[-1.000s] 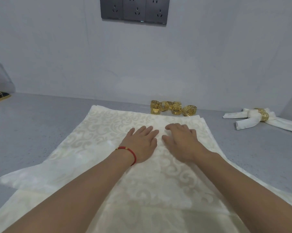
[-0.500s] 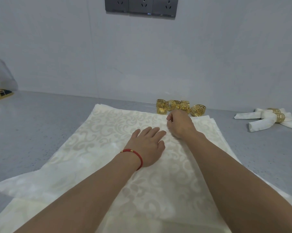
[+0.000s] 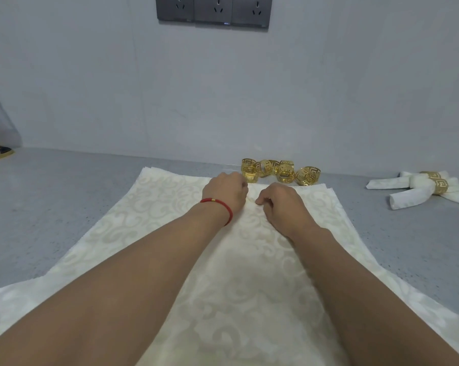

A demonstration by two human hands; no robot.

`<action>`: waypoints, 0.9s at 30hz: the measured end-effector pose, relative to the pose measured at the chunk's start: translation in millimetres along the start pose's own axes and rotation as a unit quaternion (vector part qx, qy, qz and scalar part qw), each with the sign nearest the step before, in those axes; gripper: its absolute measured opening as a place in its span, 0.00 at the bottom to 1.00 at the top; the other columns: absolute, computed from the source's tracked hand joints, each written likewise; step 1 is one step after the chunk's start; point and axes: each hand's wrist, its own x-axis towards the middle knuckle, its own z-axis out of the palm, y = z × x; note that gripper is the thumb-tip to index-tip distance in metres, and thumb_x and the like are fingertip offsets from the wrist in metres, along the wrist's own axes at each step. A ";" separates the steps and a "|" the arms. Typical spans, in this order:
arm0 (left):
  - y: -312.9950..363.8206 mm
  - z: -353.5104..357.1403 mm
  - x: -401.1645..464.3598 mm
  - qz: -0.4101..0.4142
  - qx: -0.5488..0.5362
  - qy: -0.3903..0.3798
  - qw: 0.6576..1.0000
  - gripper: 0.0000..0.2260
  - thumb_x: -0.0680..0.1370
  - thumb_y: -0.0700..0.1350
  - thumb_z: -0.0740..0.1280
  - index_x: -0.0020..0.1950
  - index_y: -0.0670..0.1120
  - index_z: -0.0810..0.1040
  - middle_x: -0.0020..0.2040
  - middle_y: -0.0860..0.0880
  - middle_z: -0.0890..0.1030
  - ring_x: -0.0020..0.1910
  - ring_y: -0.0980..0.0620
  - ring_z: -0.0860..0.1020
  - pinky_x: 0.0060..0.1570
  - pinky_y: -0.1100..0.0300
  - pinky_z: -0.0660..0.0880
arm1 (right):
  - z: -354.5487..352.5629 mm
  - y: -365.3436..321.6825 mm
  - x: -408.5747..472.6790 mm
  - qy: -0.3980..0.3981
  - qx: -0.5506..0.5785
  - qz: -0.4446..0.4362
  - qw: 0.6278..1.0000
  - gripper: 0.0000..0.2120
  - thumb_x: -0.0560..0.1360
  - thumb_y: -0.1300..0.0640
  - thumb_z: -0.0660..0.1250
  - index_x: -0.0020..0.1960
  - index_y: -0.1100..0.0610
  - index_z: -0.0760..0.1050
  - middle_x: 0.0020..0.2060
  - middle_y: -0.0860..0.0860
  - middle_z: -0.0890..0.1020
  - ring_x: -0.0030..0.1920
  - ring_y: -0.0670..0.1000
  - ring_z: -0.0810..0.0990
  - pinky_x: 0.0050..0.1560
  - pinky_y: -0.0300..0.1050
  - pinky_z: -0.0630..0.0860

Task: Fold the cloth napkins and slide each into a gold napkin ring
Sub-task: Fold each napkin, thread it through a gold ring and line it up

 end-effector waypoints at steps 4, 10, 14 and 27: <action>5.3 9.2 6.2 -0.015 0.022 0.011 1.000 0.12 0.78 0.50 0.67 0.60 0.51 0.80 0.57 0.47 0.79 0.55 0.44 0.78 0.48 0.56 0.72 | -2.0 -0.9 0.5 -0.007 0.011 0.016 1.000 0.14 0.77 0.67 0.63 0.51 0.56 0.85 0.50 0.52 0.84 0.52 0.54 0.82 0.53 0.51 0.78; 5.5 14.1 12.5 0.012 0.009 0.029 0.999 0.05 0.73 0.43 0.70 0.41 0.50 0.85 0.43 0.51 0.81 0.41 0.46 0.80 0.37 0.59 0.72 | -6.1 0.5 7.6 0.060 0.080 0.085 0.991 0.13 0.77 0.65 0.63 0.54 0.57 0.85 0.43 0.48 0.85 0.44 0.50 0.82 0.48 0.42 0.76; 6.3 18.8 15.1 0.083 0.071 0.037 0.993 0.06 0.77 0.41 0.67 0.44 0.49 0.83 0.46 0.52 0.76 0.51 0.47 0.77 0.48 0.54 0.68 | -2.5 0.3 10.3 0.015 0.053 0.073 0.996 0.06 0.76 0.62 0.70 0.48 0.58 0.86 0.43 0.51 0.86 0.45 0.53 0.82 0.47 0.48 0.79; -1.5 -4.4 6.4 0.210 0.157 -0.036 0.964 0.11 0.73 0.40 0.64 0.47 0.53 0.83 0.45 0.55 0.83 0.50 0.50 0.78 0.51 0.53 0.69 | -25.3 -7.4 5.6 -0.071 -0.123 -0.042 0.989 0.10 0.71 0.62 0.66 0.43 0.52 0.85 0.39 0.49 0.84 0.46 0.57 0.81 0.46 0.52 0.80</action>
